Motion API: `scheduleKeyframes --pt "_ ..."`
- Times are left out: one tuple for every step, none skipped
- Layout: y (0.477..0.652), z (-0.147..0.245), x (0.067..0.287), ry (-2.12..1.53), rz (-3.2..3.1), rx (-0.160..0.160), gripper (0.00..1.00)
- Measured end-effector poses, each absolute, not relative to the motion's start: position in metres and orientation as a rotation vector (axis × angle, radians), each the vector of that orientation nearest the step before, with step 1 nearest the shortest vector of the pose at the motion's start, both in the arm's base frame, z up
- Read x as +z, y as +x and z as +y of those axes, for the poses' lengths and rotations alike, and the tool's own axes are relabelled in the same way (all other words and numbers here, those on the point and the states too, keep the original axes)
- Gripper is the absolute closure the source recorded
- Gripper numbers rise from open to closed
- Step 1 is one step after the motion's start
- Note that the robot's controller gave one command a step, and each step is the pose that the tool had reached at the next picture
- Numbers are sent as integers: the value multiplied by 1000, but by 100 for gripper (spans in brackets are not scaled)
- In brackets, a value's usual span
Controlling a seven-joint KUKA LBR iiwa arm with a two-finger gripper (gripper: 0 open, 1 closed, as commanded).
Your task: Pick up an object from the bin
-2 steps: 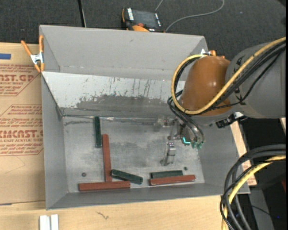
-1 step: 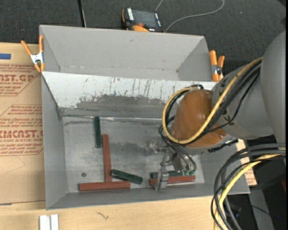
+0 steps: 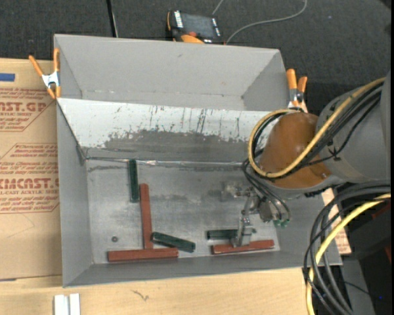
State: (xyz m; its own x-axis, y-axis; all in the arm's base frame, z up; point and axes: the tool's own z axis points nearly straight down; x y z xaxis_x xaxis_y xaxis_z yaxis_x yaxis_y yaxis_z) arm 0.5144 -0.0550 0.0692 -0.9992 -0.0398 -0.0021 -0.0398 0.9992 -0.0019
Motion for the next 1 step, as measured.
scheduleKeyframes --pt "513 -51 70 -69 3141 1 100"
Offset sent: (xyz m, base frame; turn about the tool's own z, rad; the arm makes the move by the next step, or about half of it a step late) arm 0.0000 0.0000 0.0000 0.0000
